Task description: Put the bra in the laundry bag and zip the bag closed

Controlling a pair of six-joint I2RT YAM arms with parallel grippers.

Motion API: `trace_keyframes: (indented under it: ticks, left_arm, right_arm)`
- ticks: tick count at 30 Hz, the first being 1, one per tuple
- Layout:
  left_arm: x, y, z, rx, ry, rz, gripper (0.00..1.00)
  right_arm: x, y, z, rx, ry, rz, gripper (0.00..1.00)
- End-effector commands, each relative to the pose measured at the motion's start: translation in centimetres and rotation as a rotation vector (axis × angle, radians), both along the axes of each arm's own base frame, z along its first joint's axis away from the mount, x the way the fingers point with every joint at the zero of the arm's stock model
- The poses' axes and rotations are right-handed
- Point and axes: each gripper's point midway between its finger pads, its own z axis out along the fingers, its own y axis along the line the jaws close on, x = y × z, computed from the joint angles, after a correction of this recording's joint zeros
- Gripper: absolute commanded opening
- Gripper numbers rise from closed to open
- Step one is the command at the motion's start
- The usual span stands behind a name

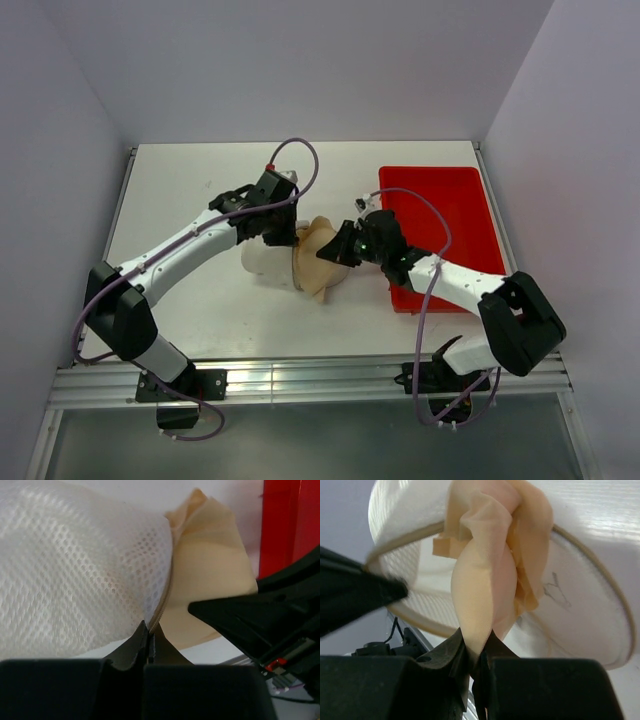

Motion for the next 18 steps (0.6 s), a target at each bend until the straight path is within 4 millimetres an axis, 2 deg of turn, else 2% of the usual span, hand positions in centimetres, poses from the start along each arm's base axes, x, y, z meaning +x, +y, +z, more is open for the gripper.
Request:
trace_keyframes:
  ticks: [1, 5, 10, 11, 14, 18]
  left_arm:
    - [-1.2, -1.7, 2.0, -0.085, -0.036, -0.109, 0.0]
    - [-1.5, -2.6, 2.0, -0.122, -0.019, -0.133, 0.0]
    - [-2.0, -3.9, 2.3, -0.196, -0.002, -0.167, 0.0]
    - [-1.8, -3.9, 2.3, -0.197, -0.007, -0.164, 0.0]
    - [-2.0, -4.1, 2.3, -0.207, -0.009, -0.179, 0.0]
    - [-3.5, -4.4, 3.3, -0.258, -0.004, -0.25, 0.0]
  right_arm:
    - [1.7, 3.1, 4.3, 0.102, -0.114, 0.061, 0.0]
    - [1.0, 5.5, 5.1, 0.153, -0.127, 0.121, 0.0]
    - [0.5, 6.6, 4.3, 0.195, -0.116, 0.148, 0.0]
    - [0.5, 7.0, 4.7, 0.228, -0.122, 0.158, 0.0]
    - [0.1, 7.5, 3.8, 0.275, -0.104, 0.179, 0.0]
    - [0.8, 7.7, 2.4, 0.261, -0.113, 0.171, 0.0]
